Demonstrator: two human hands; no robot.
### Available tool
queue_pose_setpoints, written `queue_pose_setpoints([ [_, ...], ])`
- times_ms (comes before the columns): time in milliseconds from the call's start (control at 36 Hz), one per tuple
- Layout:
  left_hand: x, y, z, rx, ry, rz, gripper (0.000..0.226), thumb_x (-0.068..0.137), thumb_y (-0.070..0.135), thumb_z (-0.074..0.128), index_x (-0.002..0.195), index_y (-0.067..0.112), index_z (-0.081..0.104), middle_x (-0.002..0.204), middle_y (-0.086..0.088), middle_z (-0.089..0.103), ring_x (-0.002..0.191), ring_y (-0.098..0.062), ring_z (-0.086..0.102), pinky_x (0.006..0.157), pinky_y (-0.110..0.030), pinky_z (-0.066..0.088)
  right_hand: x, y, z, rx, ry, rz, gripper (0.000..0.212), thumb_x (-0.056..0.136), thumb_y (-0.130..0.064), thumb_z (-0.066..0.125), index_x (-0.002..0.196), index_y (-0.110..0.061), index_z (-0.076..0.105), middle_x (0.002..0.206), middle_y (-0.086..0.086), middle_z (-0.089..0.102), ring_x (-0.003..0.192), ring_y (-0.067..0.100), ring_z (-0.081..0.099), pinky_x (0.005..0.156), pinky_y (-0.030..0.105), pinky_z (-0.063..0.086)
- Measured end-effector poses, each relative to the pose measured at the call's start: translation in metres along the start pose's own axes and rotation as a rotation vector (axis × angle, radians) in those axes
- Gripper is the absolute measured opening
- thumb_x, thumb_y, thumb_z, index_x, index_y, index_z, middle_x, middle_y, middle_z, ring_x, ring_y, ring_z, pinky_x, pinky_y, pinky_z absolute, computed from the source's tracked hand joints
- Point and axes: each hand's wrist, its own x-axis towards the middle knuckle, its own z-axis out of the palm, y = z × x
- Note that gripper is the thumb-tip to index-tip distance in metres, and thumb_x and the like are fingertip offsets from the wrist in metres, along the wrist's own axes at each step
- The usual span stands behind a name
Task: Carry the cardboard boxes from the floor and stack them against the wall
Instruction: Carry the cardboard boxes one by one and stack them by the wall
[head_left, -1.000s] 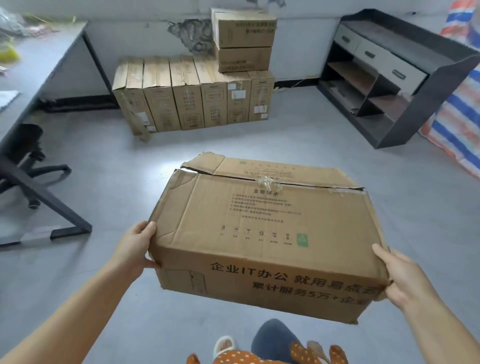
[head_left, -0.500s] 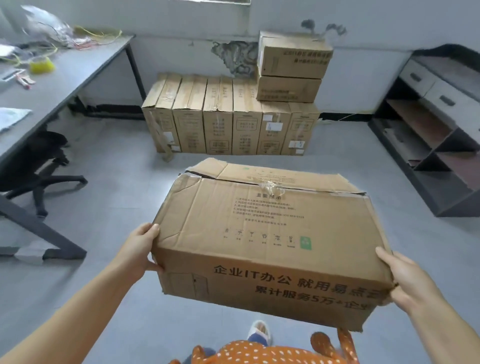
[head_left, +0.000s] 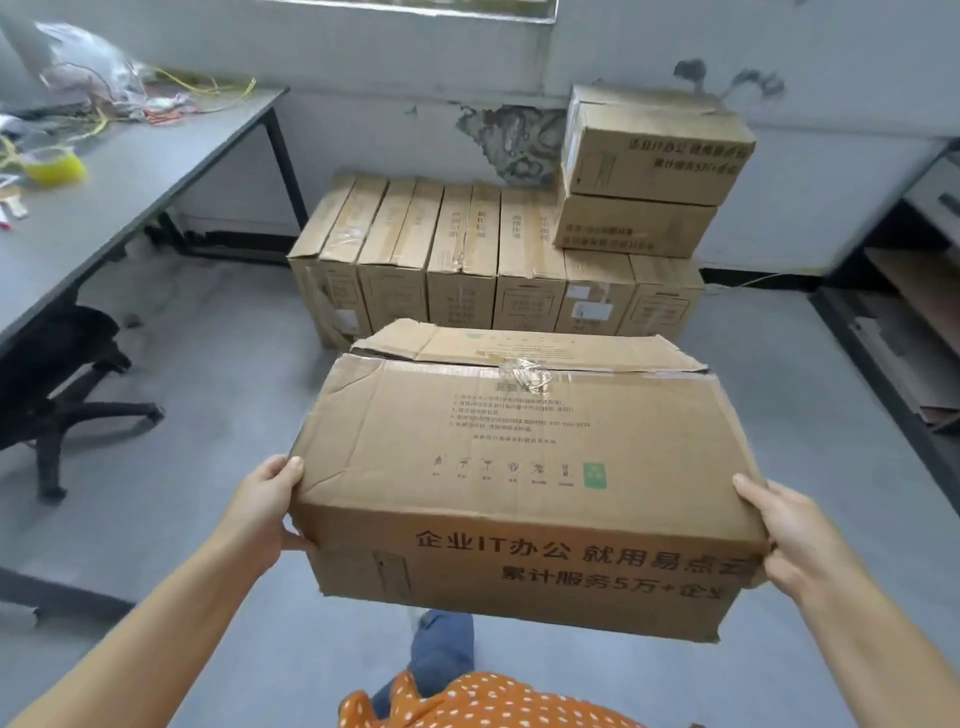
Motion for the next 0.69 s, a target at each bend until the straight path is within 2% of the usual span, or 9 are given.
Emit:
queue_pose_setpoints([
  [111,0.070,0.064,0.014,0.013,-0.015,0.011,0.022,0.103,0.022,0.037,0.106,0.007,0.053,0.091,-0.007,0.050,0.096,-0.026,0.044,0.075,-0.068,0.047,0.050,-0.050,0.049,0.009,0.006,0.018,0.021,0.101,-0.019,0.043,0.084,-0.017,0.055,0.075,0.007,0.055,0.062,0.023,0.046,0.059,0.030,0.020],
  [194,0.119,0.109,0.022,0.033,-0.020,0.033,0.023,0.103,0.022,0.036,0.107,0.007,0.053,0.092,-0.007,0.050,0.096,-0.027,0.045,0.073,-0.065,0.049,0.080,-0.088,0.085,0.010,-0.008,0.019,0.019,0.101,-0.020,0.043,0.087,-0.018,0.055,0.072,0.006,0.052,0.058,0.021,0.041,0.059,0.029,0.017],
  [333,0.189,0.168,0.037,0.070,-0.013,0.067,0.024,0.103,0.022,0.036,0.090,0.012,0.053,0.086,-0.006,0.047,0.082,-0.024,0.045,0.070,-0.060,0.051,0.132,-0.138,0.136,0.032,0.000,0.031,0.019,0.100,-0.021,0.045,0.084,-0.020,0.055,0.076,0.004,0.055,0.062,0.022,0.045,0.060,0.030,0.024],
  [389,0.215,0.187,0.044,0.071,-0.017,0.074,0.023,0.103,0.022,0.037,0.092,0.011,0.054,0.086,-0.006,0.049,0.082,-0.023,0.045,0.070,-0.060,0.052,0.156,-0.158,0.154,0.035,-0.004,0.031,0.020,0.100,-0.020,0.045,0.083,-0.020,0.055,0.077,0.004,0.055,0.063,0.023,0.046,0.060,0.030,0.026],
  [556,0.293,0.238,0.083,0.064,-0.006,0.077,0.025,0.103,0.022,0.036,0.086,0.014,0.052,0.080,-0.005,0.046,0.071,-0.021,0.044,0.068,-0.058,0.052,0.247,-0.227,0.206,0.028,-0.015,-0.004,0.020,0.100,-0.018,0.047,0.081,-0.019,0.056,0.074,0.006,0.054,0.062,0.023,0.043,0.062,0.031,0.022],
  [639,0.335,0.262,0.107,0.040,0.020,0.083,0.026,0.103,0.022,0.036,0.084,0.014,0.052,0.081,-0.005,0.047,0.072,-0.020,0.046,0.069,-0.059,0.052,0.294,-0.265,0.234,0.039,-0.048,-0.015,0.020,0.099,-0.016,0.047,0.082,-0.019,0.056,0.064,0.007,0.062,0.060,0.026,0.051,0.062,0.033,0.032],
  [694,0.360,0.279,0.123,0.020,0.048,0.076,0.026,0.103,0.022,0.036,0.085,0.015,0.053,0.082,-0.005,0.048,0.072,-0.021,0.046,0.068,-0.057,0.052,0.327,-0.290,0.253,0.064,-0.072,-0.020,0.017,0.099,-0.013,0.047,0.086,-0.014,0.058,0.051,-0.001,0.065,0.051,0.022,0.063,0.059,0.033,0.042],
])
